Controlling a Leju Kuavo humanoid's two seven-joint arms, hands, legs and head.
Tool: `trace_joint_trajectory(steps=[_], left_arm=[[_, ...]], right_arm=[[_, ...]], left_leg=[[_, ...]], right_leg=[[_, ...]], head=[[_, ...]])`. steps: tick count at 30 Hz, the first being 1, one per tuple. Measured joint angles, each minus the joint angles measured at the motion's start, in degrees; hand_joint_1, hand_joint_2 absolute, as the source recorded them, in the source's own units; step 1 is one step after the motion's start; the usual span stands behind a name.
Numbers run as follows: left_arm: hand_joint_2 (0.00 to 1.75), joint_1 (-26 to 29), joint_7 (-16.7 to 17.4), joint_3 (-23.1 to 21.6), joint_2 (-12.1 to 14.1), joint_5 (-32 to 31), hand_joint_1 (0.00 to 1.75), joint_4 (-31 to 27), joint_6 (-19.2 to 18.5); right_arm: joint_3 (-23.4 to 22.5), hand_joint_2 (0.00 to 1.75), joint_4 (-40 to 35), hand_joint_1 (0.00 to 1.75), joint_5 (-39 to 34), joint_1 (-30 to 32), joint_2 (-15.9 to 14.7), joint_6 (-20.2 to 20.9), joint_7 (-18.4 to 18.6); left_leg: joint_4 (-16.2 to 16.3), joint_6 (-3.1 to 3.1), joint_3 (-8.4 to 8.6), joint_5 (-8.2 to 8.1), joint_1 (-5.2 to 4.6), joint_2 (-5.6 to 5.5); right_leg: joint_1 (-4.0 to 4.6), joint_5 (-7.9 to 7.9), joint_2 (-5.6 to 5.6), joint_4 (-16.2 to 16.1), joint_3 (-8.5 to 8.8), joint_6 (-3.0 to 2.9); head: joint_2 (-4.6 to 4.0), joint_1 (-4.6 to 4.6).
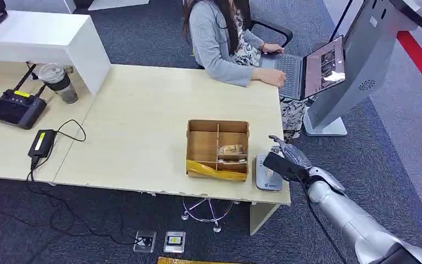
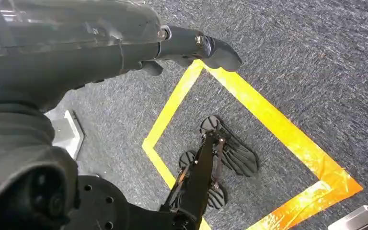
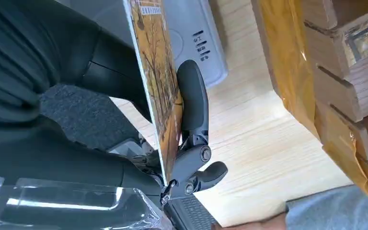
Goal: Pass the card to the sensor for recognition and then transmit it.
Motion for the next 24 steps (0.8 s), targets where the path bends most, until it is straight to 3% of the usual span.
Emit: trace_joint_trajectory(steps=[24], left_arm=[[0.00,0.0,0.0,-1.4,0.5,1.2,0.00,0.0,0.1]], right_arm=[[-1.9,1.75,1.2,1.75,0.3,0.8,0.0,-2.4,0.0]], left_leg=[[0.0,0.00,0.00,0.00,0.00,0.03]], right_leg=[[0.00,0.00,0.04,0.0,-0.03,0.00]], head=[[0.00,-0.02]])
